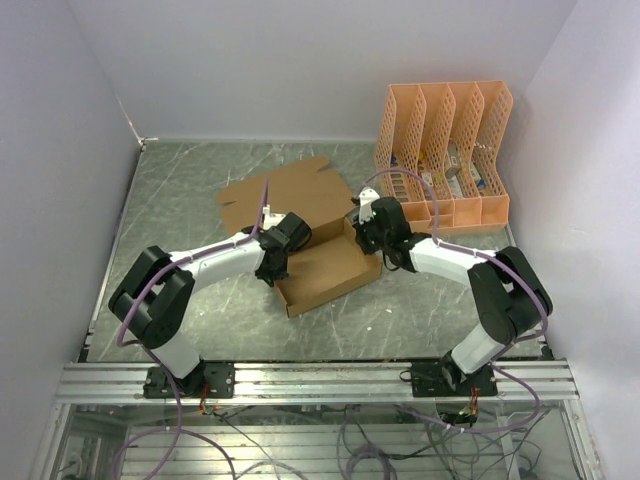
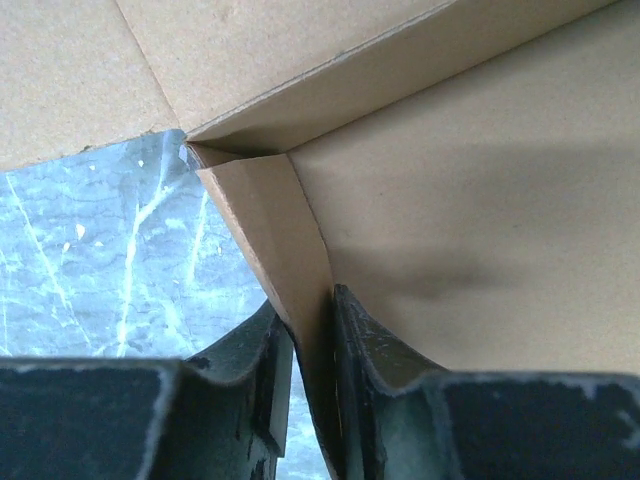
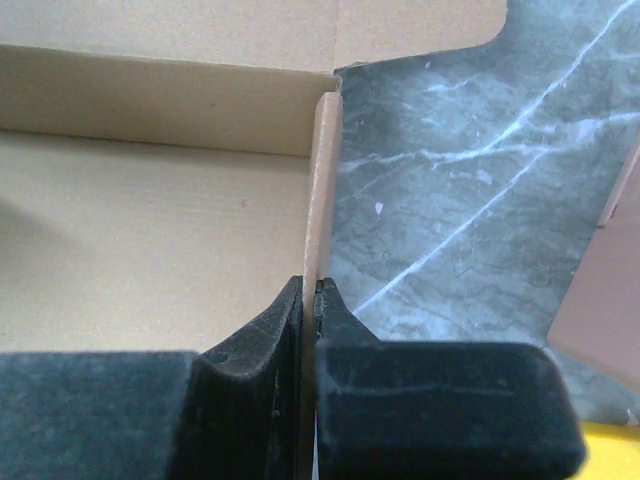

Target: Fold the paper box

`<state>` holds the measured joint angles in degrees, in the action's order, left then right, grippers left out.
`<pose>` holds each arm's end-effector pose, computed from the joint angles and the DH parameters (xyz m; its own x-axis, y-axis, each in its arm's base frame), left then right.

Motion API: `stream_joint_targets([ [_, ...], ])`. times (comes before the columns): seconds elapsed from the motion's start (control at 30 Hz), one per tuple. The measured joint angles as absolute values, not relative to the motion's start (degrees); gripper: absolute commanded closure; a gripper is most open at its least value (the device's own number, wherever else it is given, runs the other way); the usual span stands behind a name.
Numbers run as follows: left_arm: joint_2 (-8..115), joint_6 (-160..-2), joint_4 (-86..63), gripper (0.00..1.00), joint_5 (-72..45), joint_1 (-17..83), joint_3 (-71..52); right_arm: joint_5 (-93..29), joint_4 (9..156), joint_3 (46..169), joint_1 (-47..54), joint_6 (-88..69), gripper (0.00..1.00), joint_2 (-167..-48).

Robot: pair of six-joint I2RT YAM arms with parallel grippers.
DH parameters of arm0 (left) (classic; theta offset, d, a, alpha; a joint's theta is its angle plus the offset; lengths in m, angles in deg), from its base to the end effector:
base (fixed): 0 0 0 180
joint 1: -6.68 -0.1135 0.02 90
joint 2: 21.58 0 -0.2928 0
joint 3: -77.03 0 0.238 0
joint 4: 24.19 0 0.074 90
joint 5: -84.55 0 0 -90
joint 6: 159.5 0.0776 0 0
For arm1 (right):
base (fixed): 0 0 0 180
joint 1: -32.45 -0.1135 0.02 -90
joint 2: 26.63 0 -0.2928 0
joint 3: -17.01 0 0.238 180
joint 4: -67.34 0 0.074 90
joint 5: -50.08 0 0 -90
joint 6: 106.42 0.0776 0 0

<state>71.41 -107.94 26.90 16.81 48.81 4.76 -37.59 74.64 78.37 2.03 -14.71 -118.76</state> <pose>0.2447 -0.1817 0.1832 -0.8833 0.0231 -0.4682 -0.0204 0.9959 0.0878 0.3043 0.1823 0.1909 -0.5474 -0.2869 -0.7862 -0.5174 0.8544 0.0485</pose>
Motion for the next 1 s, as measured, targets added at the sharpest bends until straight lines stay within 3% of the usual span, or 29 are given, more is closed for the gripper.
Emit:
stream_joint_targets([
  [0.03, 71.41, -108.07, 26.86, 0.90, 16.72, 48.81, 4.80, -37.94, 74.83, 78.83, 2.06, -14.91, 1.00, -119.20],
  [0.07, 71.41, -108.33, 26.61, 0.93, 16.75, 48.78, 5.04, -38.27, 75.25, 79.84, 2.14, -14.95, 1.00, -120.05],
  [0.27, 70.86, -110.28, 22.51, 0.93, 17.90, 48.61, 7.99, -41.72, 77.19, 82.57, -0.02, -18.27, 0.99, -121.82],
  [0.4, 69.97, -109.97, 21.02, 0.81, 19.43, 48.94, 9.28, -42.18, 77.67, 82.55, -0.76, -20.72, 0.71, -121.80],
  [0.5, 68.72, -108.66, 20.63, 0.74, 21.25, 49.18, 10.07, -39.40, 80.36, 82.55, -0.96, -23.41, 0.62, -121.76],
  [0.87, 66.25, -106.78, 20.71, 0.73, 24.44, 50.71, 11.29, -34.73, 84.14, 82.55, -1.00, -26.84, 0.60, -121.76],
  [1.0, 66.25, -106.84, 20.67, 0.65, 25.07, 51.56, 11.49, -34.73, 85.41, 82.55, -0.92, -26.95, 0.53, -121.76],
])
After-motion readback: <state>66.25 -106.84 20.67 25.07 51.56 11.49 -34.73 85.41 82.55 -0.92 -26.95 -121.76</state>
